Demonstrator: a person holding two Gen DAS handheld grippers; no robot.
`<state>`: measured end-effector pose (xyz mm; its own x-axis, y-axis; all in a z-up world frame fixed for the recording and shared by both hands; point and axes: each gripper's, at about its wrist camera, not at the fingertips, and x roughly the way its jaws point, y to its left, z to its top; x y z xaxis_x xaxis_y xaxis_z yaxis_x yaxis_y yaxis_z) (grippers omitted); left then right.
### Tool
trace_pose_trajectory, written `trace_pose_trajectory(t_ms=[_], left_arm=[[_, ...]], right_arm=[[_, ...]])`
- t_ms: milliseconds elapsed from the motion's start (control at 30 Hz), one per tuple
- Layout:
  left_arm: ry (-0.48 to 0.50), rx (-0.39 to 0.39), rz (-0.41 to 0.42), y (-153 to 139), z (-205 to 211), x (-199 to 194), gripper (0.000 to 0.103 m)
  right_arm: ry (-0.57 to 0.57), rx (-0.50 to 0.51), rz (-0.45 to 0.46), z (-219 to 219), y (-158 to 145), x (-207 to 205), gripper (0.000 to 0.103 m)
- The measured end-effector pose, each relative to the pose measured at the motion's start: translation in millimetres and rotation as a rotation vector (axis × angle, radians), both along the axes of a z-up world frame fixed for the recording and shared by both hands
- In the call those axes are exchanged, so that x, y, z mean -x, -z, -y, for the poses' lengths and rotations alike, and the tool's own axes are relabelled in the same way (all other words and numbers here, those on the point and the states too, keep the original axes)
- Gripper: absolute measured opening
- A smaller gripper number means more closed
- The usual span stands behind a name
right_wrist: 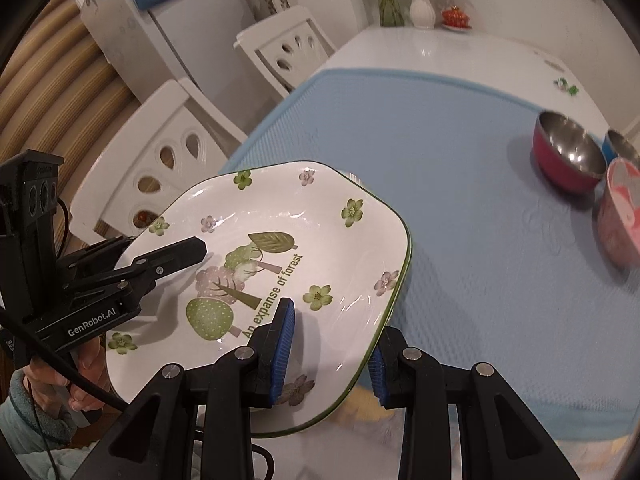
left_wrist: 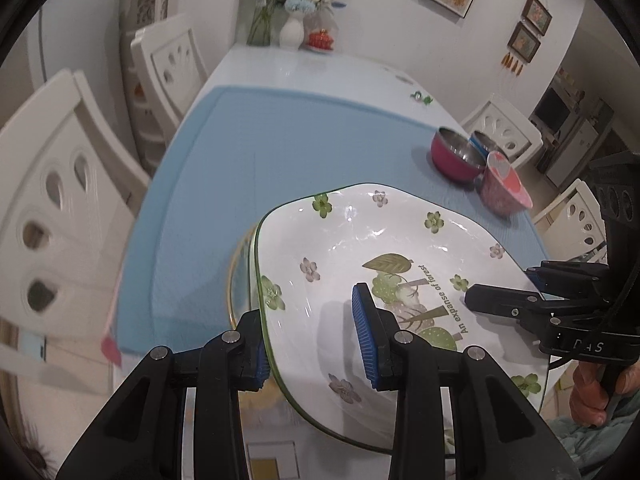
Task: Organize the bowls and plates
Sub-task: 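Carry the green-leaf plate with both grippers over the plate stack, then lower the green-leaf plate onto the stack with both grippers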
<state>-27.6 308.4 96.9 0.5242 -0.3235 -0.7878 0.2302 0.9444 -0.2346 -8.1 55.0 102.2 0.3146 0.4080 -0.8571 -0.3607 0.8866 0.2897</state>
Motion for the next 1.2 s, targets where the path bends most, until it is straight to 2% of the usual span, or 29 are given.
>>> trace_pose_trajectory(t_ms=[233,500,800,1200], left_arm=[[0.014,-0.003,-0.051,21,-1,13,0.031],[0.033,-0.005,-0.073,33,0,15,0.031],[0.036,-0.006,-0.074,35,1,10,0.031],[0.035,-0.001,-0.103,39,1,2,0.031]], right_arm=[[0.007,0.018,-0.04,-1,15,8,0.032],[0.033,0.029,-0.067,-1,24,10,0.032],[0.061,0.022,-0.115,2,36,9,0.032],[0.085,0.014,-0.135,11,38,3,0.032]])
